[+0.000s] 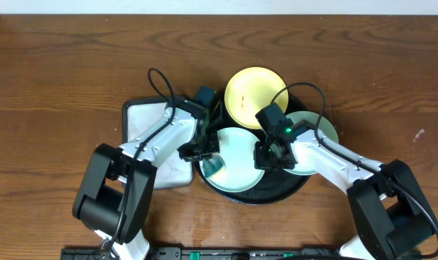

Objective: Clean dirty plates on tray and stack at the side
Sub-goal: 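Scrub the front pale green plate with the sponge while right gripper holds it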

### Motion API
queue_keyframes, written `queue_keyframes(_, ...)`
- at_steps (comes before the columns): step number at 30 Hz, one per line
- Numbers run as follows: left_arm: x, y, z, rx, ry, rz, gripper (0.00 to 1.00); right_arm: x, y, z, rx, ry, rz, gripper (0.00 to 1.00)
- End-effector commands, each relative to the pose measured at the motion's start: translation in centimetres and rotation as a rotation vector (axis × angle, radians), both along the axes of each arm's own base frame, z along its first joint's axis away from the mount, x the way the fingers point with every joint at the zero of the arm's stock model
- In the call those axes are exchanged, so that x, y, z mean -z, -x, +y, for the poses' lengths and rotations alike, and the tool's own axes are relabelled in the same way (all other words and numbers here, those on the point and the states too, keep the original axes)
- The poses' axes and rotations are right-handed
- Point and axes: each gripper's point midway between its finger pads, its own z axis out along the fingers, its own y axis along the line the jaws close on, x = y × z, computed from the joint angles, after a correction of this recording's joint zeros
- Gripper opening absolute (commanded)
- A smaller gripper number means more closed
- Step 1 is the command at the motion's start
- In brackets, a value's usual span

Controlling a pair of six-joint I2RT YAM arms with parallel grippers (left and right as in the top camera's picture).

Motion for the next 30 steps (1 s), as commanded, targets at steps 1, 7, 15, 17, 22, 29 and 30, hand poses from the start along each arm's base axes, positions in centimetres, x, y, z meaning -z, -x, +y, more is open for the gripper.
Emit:
queue_keyframes(1, 2.1, -0.3, 4.6, -0.007, -0.224, -0.013, 0.08, 2.0, 1.5, -1.4, -0.012, 0.077, 0.056, 0.01)
queue_keyframes(7, 1.9, -1.0, -3.5, -0.001, 0.133, -0.032, 0.08, 2.1, 1.3, -1.8, -0.01, 0.103, 0.045, 0.01)
queue_keyframes(15, 1.0, 0.6, -10.1, 0.034, 0.283, -0.035, 0.07, 2.1, 1.3, -1.8, -0.018, 0.103, 0.044, 0.01)
queue_keyframes(17, 1.0, 1.2, -10.9, 0.056, 0.287, -0.036, 0.08, 2.1, 1.3, -1.8, -0.018, 0.103, 0.044, 0.01)
queue_keyframes(22, 1.2, 1.7, -10.5, 0.064, 0.256, -0.028, 0.08, 2.1, 1.3, -1.8, -0.018, 0.103, 0.044, 0.01)
queue_keyframes(29, 2.4, 0.8, -2.5, 0.0, -0.067, -0.044, 0.07, 2.1, 1.4, -1.9, -0.018, 0.104, 0.047, 0.01)
queue_keyframes(30, 2.4, 0.7, -1.4, 0.003, -0.109, -0.046, 0.08, 2.1, 1.4, -1.9, -0.018, 0.104, 0.046, 0.01)
